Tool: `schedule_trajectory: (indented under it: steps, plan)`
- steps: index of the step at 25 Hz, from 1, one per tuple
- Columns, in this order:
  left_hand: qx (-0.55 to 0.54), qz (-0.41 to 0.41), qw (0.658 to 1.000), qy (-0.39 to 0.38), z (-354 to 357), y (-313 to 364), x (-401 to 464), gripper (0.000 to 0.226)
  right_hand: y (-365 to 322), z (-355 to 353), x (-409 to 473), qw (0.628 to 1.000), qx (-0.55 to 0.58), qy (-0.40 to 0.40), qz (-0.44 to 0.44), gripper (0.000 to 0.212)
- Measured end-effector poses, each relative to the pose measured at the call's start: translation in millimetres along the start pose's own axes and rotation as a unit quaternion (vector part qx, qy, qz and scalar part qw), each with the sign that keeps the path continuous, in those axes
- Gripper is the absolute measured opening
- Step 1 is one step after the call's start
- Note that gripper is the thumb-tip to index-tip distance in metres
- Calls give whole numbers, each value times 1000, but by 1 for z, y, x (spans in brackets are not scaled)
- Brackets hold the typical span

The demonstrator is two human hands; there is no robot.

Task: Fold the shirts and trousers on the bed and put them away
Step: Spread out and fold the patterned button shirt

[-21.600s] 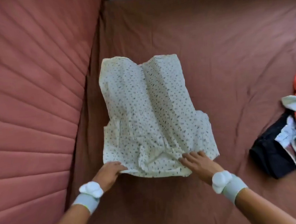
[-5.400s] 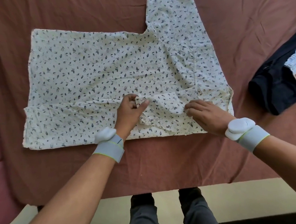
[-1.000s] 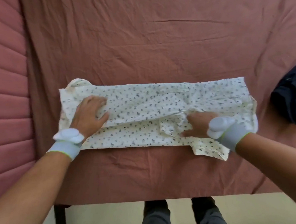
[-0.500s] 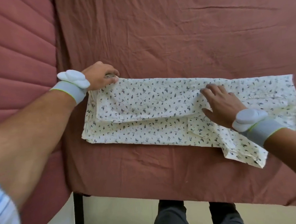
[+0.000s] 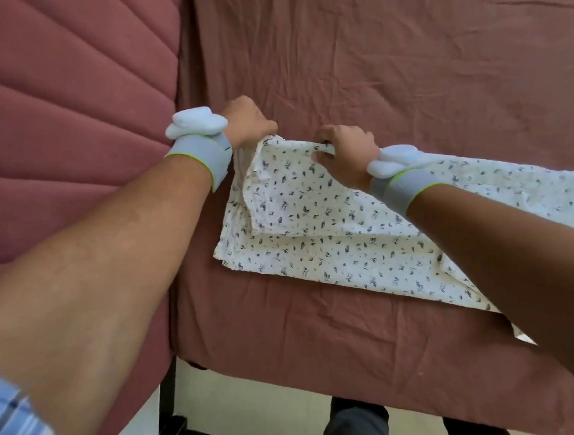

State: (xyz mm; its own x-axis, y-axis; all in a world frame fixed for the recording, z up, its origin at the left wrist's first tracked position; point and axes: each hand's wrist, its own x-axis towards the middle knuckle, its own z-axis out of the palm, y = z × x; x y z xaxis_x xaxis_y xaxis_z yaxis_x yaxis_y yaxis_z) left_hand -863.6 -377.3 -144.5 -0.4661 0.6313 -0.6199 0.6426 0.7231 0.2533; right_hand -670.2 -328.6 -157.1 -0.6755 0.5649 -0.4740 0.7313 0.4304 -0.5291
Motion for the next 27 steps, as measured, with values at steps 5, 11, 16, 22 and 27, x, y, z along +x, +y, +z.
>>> schedule_trajectory:
  steps: [5,11,16,22,27]
  plan:
    - [-46,-140,988,46,-12,-40,1,21,13,0,-5,998,46,47,-13,2]
    - [-56,235,963,-117,-14,-24,-16,38,10,-1,5,995,61,74,-20,17]
    - [47,125,991,-18,-20,-73,-3,20,34,-5,-6,995,-13,94,14,21]
    - [-154,228,956,104,45,19,-54,23,106,-26,-77,984,-132,115,27,34]
    - [-36,469,874,-122,196,177,-151,89,204,-55,-163,973,-149,124,124,33]
